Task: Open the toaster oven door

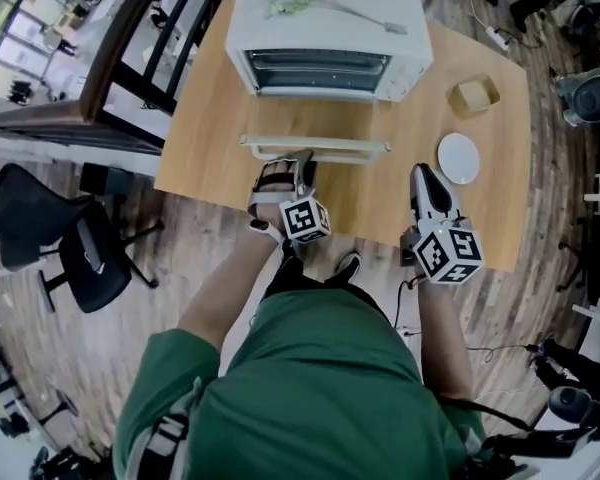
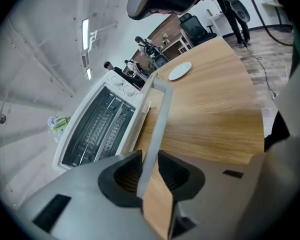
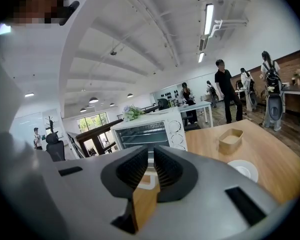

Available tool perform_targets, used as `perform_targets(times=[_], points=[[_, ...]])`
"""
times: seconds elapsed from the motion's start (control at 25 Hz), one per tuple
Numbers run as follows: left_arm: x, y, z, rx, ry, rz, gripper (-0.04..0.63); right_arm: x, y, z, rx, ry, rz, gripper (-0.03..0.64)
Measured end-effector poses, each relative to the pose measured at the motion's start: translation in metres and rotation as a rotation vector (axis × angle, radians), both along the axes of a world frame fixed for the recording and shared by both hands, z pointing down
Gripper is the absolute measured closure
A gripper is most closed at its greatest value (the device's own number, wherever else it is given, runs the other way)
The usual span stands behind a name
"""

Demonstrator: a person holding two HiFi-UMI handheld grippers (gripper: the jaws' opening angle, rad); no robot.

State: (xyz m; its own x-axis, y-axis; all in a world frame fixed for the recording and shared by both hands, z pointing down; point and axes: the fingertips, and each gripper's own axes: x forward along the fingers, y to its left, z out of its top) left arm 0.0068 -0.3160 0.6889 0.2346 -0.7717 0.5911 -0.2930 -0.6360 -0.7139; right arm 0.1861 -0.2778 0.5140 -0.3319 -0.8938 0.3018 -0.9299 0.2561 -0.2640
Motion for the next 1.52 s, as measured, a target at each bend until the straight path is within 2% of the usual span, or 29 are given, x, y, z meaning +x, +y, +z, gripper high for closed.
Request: perform_targets(times=[0.4, 0.52, 0.64, 1.0, 1.28, 1.4, 1.52], points=[[0.002, 0.014, 0.038, 0.04, 0.034, -0.043, 0.483, 0.0, 0.022, 0.027, -0.081, 0.048, -0.016, 0.563], [-0.001, 0.015, 0.047, 0.042, 0.024, -0.049, 0.479, -0.002, 0.025, 0.032, -0.099, 0.056, -0.021, 0.563], [0.0, 0.014, 0.051, 0.056, 0.062, -0.064, 0.476, -0.005, 0.027, 0.036, -0.114, 0.064, -0.035, 0.563], [-0.004, 0.026, 0.073, 0.0, 0.015, -0.089, 0.476, -0.01, 0.035, 0.046, -0.134, 0.077, -0.043, 0.563], [-0.01, 0.041, 0.073, -0.054, 0.057, -0.106, 0.476, -0.016, 0.035, 0.046, -0.131, 0.064, -0.053, 0.563], [-0.015, 0.043, 0.06, -0.063, 0.111, -0.127, 0.476, -0.018, 0.03, 0.043, -0.112, 0.051, -0.051, 0.563], [-0.019, 0.034, 0.028, -0.036, 0.188, -0.16, 0.476, -0.02, 0.024, 0.036, -0.083, 0.035, -0.048, 0.563]])
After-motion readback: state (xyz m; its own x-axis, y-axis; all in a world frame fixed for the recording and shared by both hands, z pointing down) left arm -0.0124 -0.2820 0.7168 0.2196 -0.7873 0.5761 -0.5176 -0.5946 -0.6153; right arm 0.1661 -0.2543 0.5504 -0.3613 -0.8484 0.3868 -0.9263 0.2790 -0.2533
